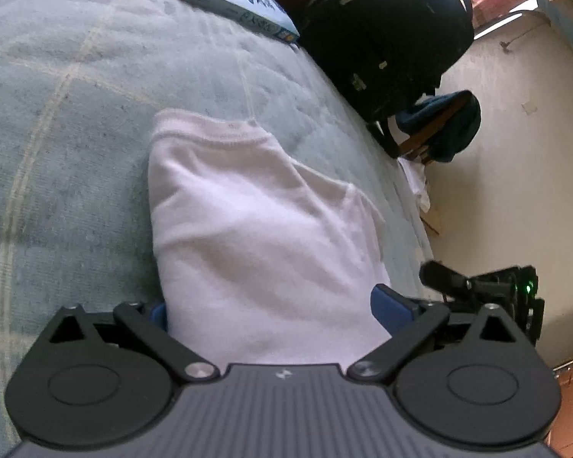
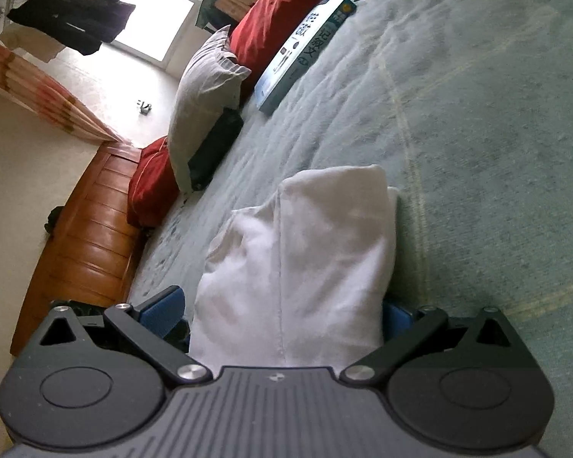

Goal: Fold clothes
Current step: 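Close both grippers on the shirt hem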

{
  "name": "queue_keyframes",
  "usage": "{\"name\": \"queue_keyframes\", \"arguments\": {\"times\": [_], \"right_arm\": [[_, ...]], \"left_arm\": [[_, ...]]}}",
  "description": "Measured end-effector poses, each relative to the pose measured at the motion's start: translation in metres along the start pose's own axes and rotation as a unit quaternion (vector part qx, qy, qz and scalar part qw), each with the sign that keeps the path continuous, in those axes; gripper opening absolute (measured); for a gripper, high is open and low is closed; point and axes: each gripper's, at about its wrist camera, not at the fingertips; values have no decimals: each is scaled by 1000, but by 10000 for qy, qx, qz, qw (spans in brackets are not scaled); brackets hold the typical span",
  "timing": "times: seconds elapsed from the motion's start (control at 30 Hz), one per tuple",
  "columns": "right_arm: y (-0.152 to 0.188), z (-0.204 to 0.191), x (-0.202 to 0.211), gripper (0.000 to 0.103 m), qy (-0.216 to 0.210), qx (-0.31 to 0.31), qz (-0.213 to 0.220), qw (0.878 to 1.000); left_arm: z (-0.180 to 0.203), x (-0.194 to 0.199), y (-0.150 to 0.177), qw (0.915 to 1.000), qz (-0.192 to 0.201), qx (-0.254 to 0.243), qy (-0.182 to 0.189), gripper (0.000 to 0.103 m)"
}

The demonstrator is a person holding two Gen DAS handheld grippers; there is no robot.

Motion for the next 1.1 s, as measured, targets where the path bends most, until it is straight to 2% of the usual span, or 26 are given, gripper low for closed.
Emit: {"name": "queue_keyframes", "arguments": {"times": [0.2,0.3,0.5,0.63,0.8,0.93,1.1], "right_arm": [[26,-5,16,103,-229,-100,-518,9983],[34,-5,20,103,-298,-113,-621,9976],[13,0,-2,103,-603,-313,-670,9954],[13,-1,-2,103,-706,-254,-719,9946],[10,15,1,103,-1033,-444,-793,9905],[4,24,3,103,-1208,-640,-785,9875],[2,14,4,103,-1127,-493,-779,9893]], "left_arm": [[-1,21,23,9988,-377,140,292,99],[-6,17,20,9978,-445,258,424,99],[-3,-9,-1,9963,-429,484,570,101],[1,-3,4,9966,-446,326,608,101],[-13,-4,0,9934,-390,704,816,100],[-9,-6,-3,9933,-395,729,805,100],[-8,-3,-6,9917,-380,812,922,100]]}}
Point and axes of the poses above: each gripper's, at about its wrist camera, not at the fingertips, and x roughly against the way its jaws point, z to its right, y to its underside, and after that the axes turned 1 degree about x, right-handed
